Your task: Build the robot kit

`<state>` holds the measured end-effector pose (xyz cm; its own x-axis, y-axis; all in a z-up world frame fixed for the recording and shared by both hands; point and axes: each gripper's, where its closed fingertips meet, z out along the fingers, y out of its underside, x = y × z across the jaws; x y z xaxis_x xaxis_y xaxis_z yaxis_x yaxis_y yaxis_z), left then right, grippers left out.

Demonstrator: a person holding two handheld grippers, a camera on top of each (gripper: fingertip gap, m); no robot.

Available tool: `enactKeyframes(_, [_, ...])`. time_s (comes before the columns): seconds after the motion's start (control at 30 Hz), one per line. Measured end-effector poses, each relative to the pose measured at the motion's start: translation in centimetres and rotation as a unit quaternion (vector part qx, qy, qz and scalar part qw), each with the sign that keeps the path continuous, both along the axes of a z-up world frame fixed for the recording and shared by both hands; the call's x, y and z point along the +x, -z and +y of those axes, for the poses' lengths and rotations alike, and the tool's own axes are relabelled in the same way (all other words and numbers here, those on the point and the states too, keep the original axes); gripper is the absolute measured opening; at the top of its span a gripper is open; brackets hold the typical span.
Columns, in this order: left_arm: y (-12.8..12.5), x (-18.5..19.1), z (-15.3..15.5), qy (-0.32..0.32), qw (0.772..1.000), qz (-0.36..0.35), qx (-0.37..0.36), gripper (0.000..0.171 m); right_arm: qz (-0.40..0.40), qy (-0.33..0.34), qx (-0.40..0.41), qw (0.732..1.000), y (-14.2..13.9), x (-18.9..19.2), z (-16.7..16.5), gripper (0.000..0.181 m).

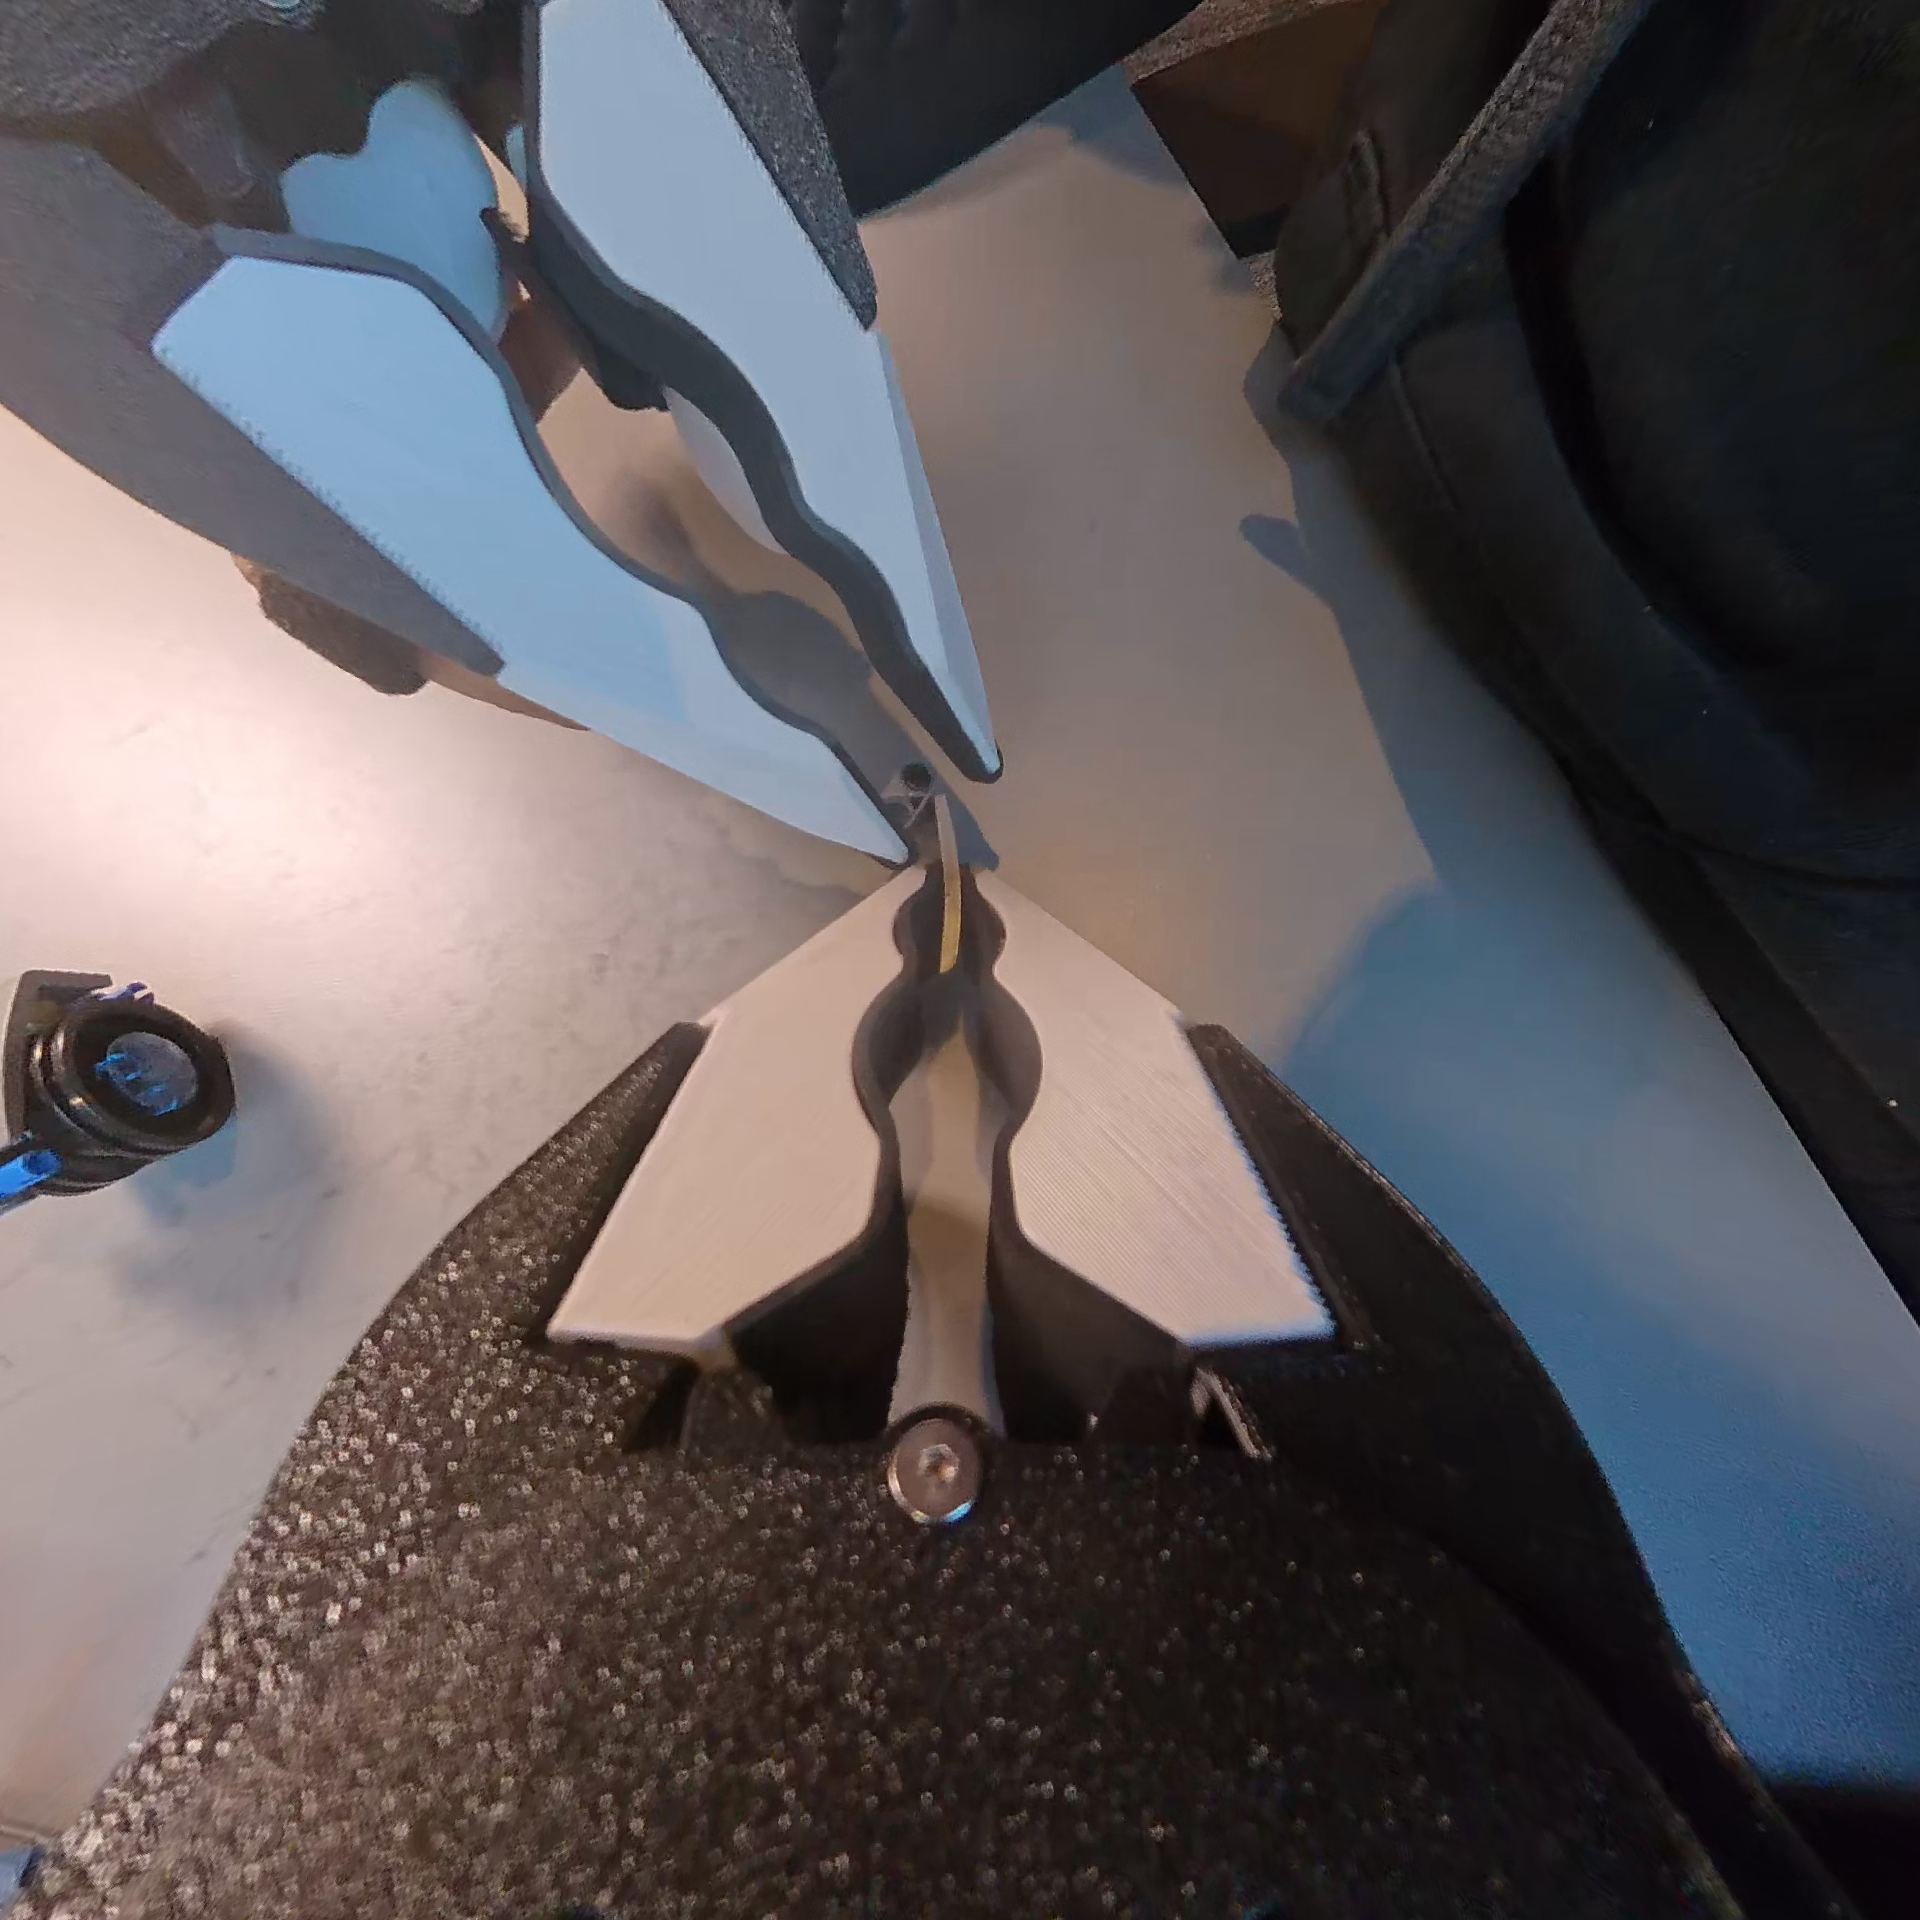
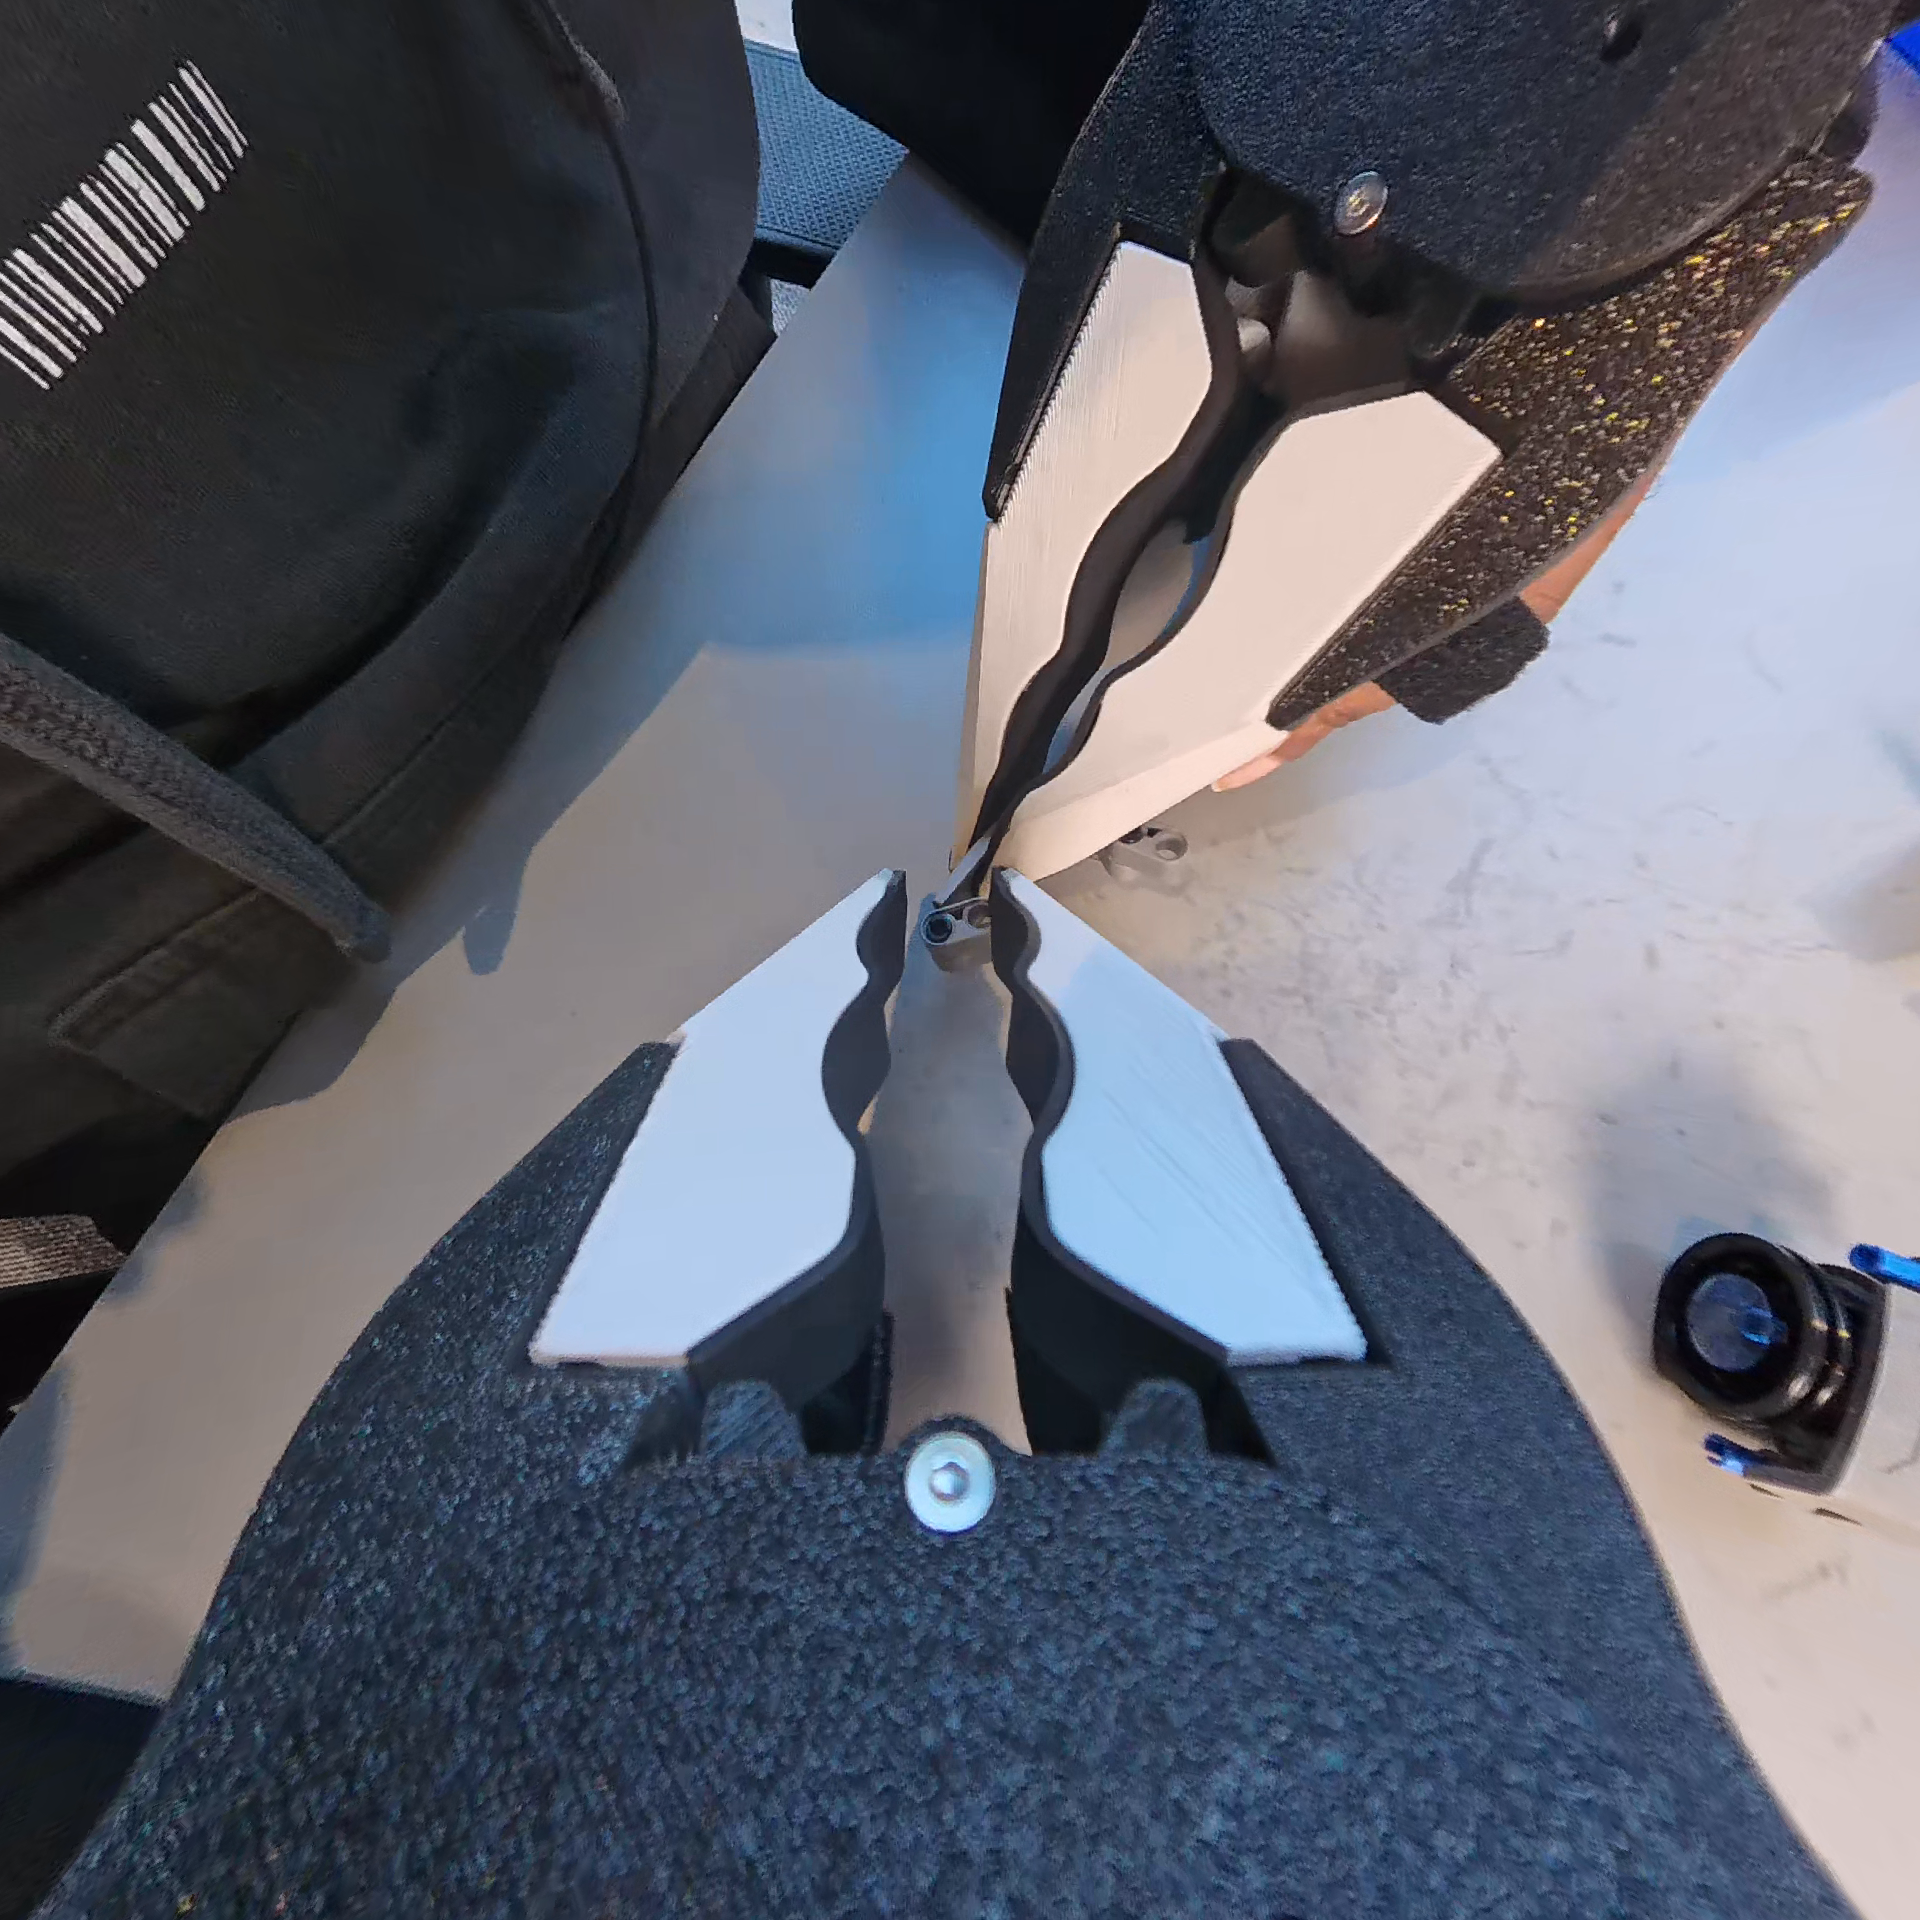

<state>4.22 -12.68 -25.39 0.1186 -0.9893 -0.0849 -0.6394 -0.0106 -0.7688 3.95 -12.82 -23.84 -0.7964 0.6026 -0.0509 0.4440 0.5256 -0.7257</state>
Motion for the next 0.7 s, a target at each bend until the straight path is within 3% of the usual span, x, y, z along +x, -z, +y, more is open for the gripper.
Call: enactKeyframes(0.7, [-0.04, -0.18, 0.48, -0.021, 1.000, 0.003, 0.016, 0.004, -0.007, 0.006, 0.025, 1.000, 0.71, -0.07, 0.74, 0.014])
